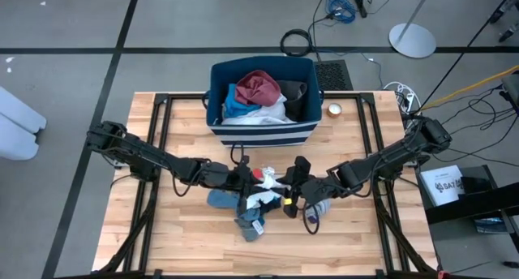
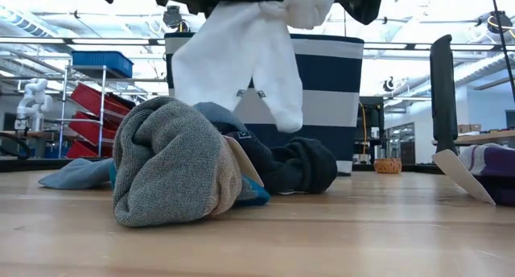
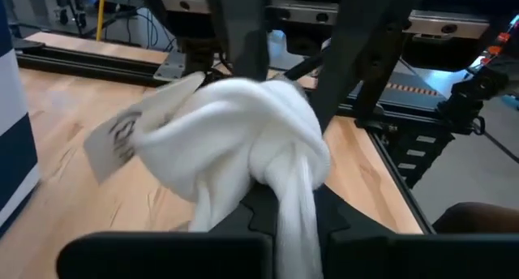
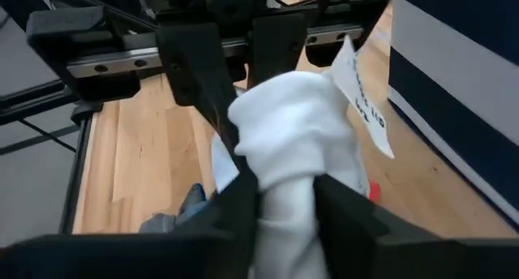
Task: Sort clothes
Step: Put the white pair of socks into the blue laundry organizer
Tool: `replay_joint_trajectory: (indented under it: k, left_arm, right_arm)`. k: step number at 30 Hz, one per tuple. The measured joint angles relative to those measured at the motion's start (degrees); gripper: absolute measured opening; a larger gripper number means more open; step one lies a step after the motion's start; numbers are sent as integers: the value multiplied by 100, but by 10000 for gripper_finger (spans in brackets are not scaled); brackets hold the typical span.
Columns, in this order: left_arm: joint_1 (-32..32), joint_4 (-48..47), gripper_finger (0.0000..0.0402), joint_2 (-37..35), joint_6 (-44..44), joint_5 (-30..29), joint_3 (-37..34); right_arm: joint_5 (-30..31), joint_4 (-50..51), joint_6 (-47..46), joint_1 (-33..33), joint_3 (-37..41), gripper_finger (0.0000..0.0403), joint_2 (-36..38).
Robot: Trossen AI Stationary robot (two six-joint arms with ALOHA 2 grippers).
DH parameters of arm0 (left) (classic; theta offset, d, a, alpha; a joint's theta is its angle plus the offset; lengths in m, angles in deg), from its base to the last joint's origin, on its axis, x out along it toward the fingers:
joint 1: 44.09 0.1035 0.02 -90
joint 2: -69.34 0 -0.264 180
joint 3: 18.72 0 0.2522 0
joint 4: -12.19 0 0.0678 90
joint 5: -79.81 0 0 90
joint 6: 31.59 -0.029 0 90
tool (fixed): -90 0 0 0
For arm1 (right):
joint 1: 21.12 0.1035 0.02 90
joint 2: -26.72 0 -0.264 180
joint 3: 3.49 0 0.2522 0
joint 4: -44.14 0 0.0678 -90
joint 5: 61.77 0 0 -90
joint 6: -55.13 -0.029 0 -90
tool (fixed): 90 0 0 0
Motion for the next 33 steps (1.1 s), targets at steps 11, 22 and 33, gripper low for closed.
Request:
replay_joint_trajectory:
  k: [11, 22, 33]
  left_arm:
    - [-2, 42, 18, 0, -4, 36, 0]
    - [4, 44, 18, 0, -6, -21, 4]
    - [0, 50, 18, 0, 4, -21, 4]
  right_arm:
    - [-1259, 90, 211, -8, 0, 281, 97]
    - [-959, 1206, -207, 32, 0, 298, 633]
    - [-586, 2596, -934, 438, 0, 298, 654]
